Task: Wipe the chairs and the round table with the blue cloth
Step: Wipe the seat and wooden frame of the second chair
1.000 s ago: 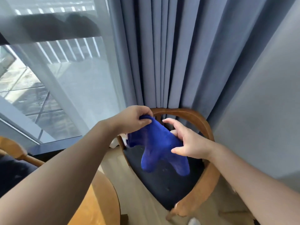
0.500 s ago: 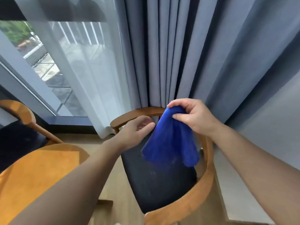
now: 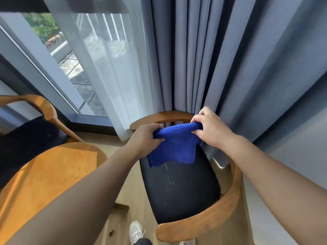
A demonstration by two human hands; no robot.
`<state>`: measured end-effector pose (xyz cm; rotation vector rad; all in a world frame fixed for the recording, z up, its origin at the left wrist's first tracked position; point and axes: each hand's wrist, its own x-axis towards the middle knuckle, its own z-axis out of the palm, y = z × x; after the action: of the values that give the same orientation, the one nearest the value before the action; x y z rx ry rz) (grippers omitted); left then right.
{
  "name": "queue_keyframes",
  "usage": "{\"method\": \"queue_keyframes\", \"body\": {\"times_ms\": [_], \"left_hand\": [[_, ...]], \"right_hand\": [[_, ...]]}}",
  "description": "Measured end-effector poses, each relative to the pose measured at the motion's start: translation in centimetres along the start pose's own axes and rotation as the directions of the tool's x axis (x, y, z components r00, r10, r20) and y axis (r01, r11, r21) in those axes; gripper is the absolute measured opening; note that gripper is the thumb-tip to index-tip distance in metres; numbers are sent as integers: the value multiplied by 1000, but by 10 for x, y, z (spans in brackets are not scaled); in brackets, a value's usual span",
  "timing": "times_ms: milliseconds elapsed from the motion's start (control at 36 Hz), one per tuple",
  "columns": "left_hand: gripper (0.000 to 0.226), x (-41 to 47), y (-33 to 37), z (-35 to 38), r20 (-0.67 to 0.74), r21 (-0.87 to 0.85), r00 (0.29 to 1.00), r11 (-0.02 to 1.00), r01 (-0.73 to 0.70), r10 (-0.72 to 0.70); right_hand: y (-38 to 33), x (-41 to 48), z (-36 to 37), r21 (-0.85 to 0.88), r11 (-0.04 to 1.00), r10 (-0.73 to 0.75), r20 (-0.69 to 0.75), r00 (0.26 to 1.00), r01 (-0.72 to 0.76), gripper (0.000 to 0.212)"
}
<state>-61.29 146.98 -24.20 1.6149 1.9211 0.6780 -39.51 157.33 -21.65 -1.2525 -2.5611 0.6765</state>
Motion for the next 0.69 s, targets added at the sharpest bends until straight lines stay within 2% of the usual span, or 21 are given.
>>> {"method": "queue_keyframes", "body": {"times_ms": [83, 167, 389, 694], "left_hand": [[15, 1, -17, -4, 60, 13, 997, 999, 52, -53], [14, 3, -39, -3, 102, 10, 992, 997, 79, -80], [17, 25, -112, 8, 255, -82, 959, 986, 147, -122], [26, 72, -191, 54, 330, -89, 926, 970, 226, -186]], "right_hand": [[2, 9, 15, -14, 1000, -15, 95, 995, 17, 7], [3, 18, 35, 44, 998, 35, 217, 976, -46, 9], [11, 57, 98, 45, 990, 105, 374, 921, -131, 12], [54, 91, 189, 84, 968, 178, 435, 883, -236, 16]]}}
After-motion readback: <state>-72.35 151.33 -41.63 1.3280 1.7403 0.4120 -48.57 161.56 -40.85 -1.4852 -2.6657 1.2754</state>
